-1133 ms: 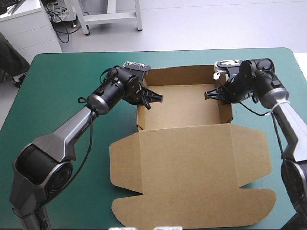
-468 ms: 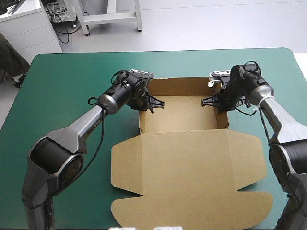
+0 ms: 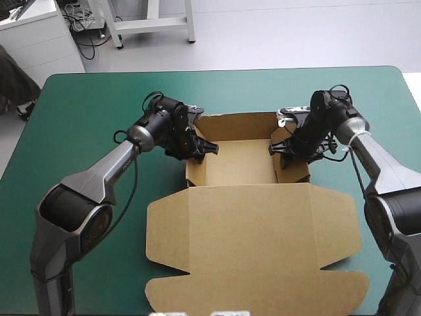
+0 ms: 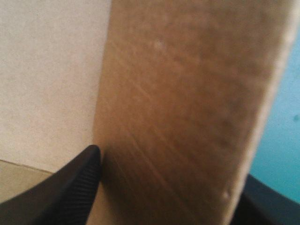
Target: Fold the box
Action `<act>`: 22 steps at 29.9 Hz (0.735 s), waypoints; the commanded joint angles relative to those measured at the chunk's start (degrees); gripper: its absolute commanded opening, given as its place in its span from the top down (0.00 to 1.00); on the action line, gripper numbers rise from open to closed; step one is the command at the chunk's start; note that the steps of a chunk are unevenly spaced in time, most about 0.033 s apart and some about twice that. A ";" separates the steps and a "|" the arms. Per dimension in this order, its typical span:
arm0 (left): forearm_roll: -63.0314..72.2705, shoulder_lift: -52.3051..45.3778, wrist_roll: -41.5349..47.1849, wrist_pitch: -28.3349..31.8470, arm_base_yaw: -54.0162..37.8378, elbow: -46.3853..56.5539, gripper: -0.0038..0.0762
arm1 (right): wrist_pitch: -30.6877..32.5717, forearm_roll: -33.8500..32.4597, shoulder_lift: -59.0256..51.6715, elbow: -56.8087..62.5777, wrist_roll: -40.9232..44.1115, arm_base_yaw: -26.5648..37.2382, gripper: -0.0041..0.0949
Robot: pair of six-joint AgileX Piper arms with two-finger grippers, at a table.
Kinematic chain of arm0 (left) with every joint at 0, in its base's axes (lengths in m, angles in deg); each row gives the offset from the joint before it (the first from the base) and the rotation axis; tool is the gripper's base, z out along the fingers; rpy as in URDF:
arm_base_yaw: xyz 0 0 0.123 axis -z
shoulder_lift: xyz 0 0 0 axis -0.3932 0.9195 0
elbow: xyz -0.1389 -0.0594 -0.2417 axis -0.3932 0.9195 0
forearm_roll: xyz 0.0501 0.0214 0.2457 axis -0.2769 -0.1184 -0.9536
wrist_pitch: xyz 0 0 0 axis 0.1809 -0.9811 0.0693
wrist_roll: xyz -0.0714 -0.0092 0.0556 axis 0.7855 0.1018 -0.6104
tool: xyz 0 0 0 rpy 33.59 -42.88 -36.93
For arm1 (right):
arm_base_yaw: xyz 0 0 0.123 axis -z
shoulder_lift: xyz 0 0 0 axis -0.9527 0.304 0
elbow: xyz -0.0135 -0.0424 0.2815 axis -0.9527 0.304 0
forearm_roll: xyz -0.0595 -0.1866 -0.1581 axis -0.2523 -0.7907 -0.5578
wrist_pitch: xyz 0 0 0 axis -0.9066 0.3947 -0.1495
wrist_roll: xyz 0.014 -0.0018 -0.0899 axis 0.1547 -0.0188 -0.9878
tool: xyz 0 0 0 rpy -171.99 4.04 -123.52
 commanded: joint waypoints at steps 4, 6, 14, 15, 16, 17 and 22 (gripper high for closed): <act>-1.61 -6.46 -0.09 -0.05 -0.29 -1.61 0.34 | 0.33 0.42 -4.74 -2.30 -1.29 0.08 0.19; -2.39 -7.92 -0.09 -0.22 -0.29 -1.73 0.34 | 0.88 0.42 -5.53 -3.12 -1.72 0.08 0.19; -5.55 -13.60 -1.52 -3.21 -0.29 -3.49 0.34 | 1.94 -0.17 -9.37 -5.10 -2.39 0.08 0.19; -6.20 -14.20 -1.52 -3.74 -0.29 -4.10 0.34 | 1.94 -0.50 -9.86 -5.10 -2.39 0.19 0.19; -6.77 -14.86 -1.52 -4.14 -0.29 -4.45 0.34 | 1.94 -0.78 -10.27 -5.10 -2.39 0.19 0.19; -7.80 -15.57 -1.52 -4.49 -0.29 -5.05 0.34 | 1.94 -0.96 -10.67 -5.10 -2.39 0.19 0.19; -10.54 -20.00 -5.17 -6.62 -0.29 -6.50 0.34 | 1.94 -1.03 -12.58 -5.10 -2.39 0.19 0.19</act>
